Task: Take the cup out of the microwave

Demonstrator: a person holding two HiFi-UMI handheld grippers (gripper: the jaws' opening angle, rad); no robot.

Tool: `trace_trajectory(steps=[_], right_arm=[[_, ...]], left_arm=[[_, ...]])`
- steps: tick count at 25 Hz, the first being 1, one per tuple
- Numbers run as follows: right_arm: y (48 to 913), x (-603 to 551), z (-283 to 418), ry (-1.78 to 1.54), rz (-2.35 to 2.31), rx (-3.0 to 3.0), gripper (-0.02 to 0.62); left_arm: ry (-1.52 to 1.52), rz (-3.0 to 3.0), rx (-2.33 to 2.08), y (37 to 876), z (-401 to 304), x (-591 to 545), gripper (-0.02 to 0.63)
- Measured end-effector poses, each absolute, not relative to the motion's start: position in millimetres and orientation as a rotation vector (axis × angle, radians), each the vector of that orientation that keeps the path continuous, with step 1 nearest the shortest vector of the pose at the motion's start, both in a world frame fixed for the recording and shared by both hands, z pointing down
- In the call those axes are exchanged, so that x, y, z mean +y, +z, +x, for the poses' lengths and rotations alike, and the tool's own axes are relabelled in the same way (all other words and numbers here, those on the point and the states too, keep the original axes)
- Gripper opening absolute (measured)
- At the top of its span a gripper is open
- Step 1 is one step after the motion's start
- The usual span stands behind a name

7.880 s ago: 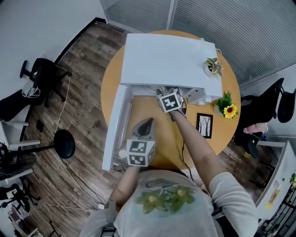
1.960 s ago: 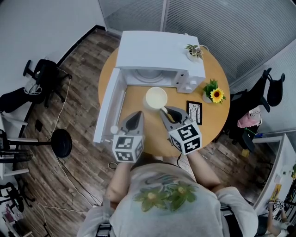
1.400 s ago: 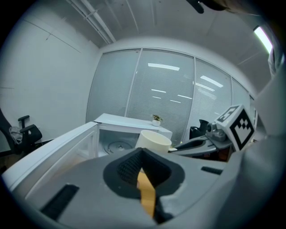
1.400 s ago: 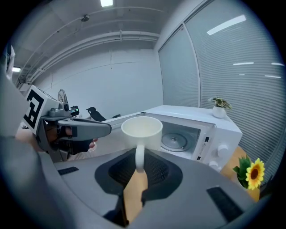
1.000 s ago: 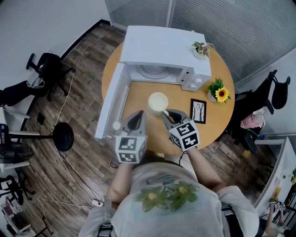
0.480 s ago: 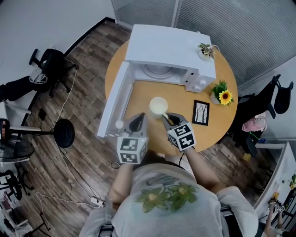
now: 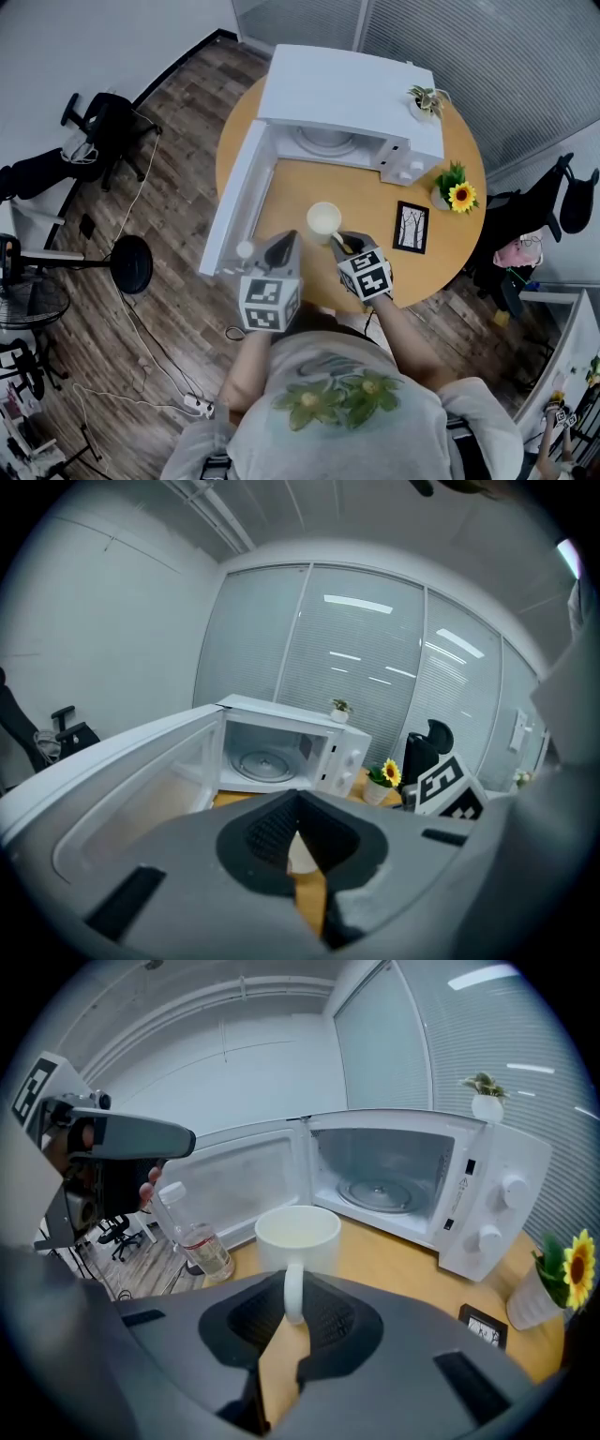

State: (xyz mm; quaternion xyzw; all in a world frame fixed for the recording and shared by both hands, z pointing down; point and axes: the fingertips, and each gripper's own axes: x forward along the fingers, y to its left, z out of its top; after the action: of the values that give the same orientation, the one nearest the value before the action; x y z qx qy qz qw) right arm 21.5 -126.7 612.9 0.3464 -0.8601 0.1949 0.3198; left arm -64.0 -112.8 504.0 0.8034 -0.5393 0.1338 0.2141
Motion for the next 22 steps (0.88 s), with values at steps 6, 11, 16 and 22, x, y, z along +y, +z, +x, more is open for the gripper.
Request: trace_trajectory(steps=[6, 11, 16, 22], right_arm=[[633, -125, 18, 0.537, 0.889, -2.228, 0.06], [649, -124, 20, 0.56, 0.886, -2.205, 0.06], [660, -124, 22, 0.529, 0.892, -2.193, 0.06], [668, -122, 26, 0.522, 0.901, -2.188, 0.06]], left_arm=[[0.388, 2.214, -1.479, 511, -64, -110, 0.003], [0.401, 2.217, -1.469, 516, -62, -109, 0.003], [0.407, 2.212, -1.462, 520, -63, -107, 0.003], [0.401, 2.213, -1.452, 522, -62, -106, 0.003]])
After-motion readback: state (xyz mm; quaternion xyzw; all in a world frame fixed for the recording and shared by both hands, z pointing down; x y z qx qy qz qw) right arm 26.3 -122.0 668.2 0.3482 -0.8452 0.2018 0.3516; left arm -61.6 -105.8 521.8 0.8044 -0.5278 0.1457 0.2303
